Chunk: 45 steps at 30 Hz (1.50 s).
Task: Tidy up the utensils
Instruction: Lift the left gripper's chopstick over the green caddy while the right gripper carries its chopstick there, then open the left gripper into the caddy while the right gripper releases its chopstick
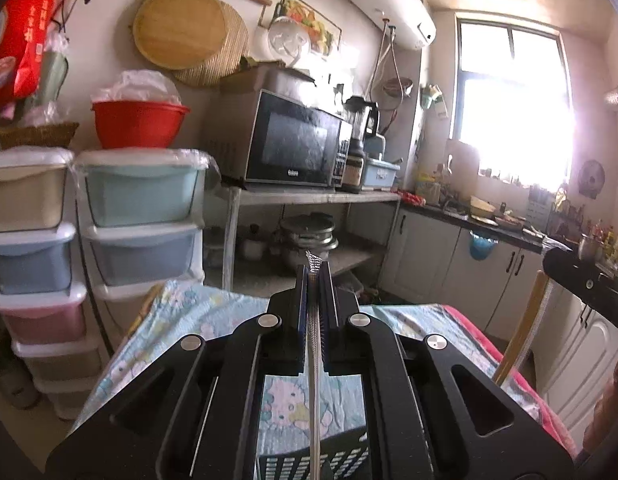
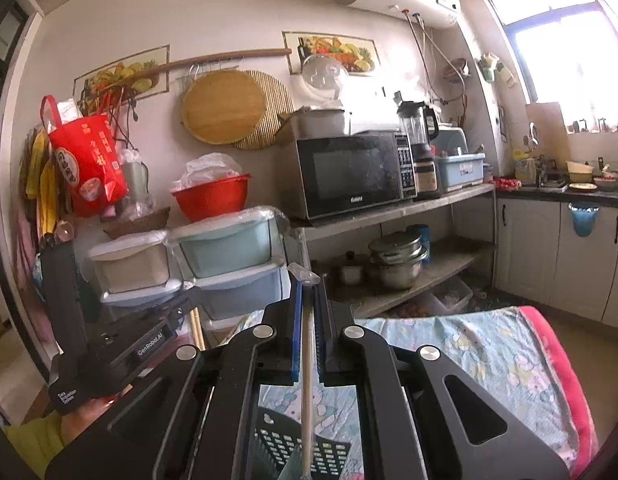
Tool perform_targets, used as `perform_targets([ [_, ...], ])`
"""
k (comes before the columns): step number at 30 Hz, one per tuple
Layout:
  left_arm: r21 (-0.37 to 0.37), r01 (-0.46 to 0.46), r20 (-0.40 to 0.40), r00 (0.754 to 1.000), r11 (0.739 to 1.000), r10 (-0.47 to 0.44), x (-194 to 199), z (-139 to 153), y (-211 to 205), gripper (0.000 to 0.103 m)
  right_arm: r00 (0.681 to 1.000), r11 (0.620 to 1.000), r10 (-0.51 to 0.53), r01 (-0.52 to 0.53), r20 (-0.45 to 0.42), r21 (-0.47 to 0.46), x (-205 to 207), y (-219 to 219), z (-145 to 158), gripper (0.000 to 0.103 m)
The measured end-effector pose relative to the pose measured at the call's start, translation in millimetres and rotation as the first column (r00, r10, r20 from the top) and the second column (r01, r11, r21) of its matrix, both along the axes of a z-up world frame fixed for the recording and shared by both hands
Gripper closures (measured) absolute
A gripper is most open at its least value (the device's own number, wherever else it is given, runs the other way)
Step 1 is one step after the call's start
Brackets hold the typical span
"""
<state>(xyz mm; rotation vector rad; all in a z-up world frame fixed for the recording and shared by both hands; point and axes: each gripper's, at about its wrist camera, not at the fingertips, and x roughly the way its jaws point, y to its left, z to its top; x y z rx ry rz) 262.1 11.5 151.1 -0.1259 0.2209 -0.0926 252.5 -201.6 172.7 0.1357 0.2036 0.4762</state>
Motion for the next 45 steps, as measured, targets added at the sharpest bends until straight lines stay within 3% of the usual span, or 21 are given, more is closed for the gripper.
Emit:
perform_targets([
  [14,0.021,0.017,-0.069,0.998,1.000,-0.016,2.9,-33.0,0.1,0.099,0.997,1.000,-0.002,0.003,-0.076,0.002,9.0,9.8,-29.4,0.097],
  [16,0.015,0.018,-0.078,0.997,1.000,-0.017,3.3,-34.2,1.8,0.093,0.996,1.000,-0.006,0.007,-0.093,0.007,10.3,8.8,-32.1,0.095],
  [18,0.009,0.020,-0.086,0.996,1.000,-0.019,2.8,-35.4,3.2,0.079,0.994,1.000,-0.009,0.012,-0.106,0.020,11.1,5.9,-33.9,0.081],
  [20,0.006,0.019,-0.094,0.995,1.000,-0.018,1.2,-37.2,4.4,0.077,0.993,0.999,-0.015,0.019,-0.114,0.032,10.5,2.7,-36.1,0.078],
  [24,-0.008,0.013,-0.108,0.994,1.000,-0.013,-3.2,-39.7,8.6,0.055,0.992,0.999,-0.023,0.028,-0.127,0.036,7.2,-2.2,-40.6,0.067],
  [26,-0.016,0.013,-0.111,0.994,1.000,-0.015,-6.2,-39.7,9.0,0.052,0.990,0.998,-0.026,0.032,-0.135,0.046,4.9,-6.2,-42.8,0.065],
  [29,-0.021,0.010,-0.117,0.993,1.000,-0.013,-11.4,-40.1,9.8,0.036,0.988,0.998,-0.035,0.043,-0.149,0.053,0.5,-12.2,-45.7,0.058],
  [36,-0.047,0.002,-0.109,0.994,0.999,-0.007,-28.9,-37.2,12.5,0.012,0.985,0.996,-0.048,0.059,-0.164,0.064,-11.3,-24.8,-48.5,0.043],
  [45,-0.055,0.003,-0.093,0.996,0.998,-0.008,-52.4,-35.6,9.1,0.011,0.986,0.996,-0.054,0.065,-0.159,0.060,-33.1,-35.6,-50.5,0.035],
])
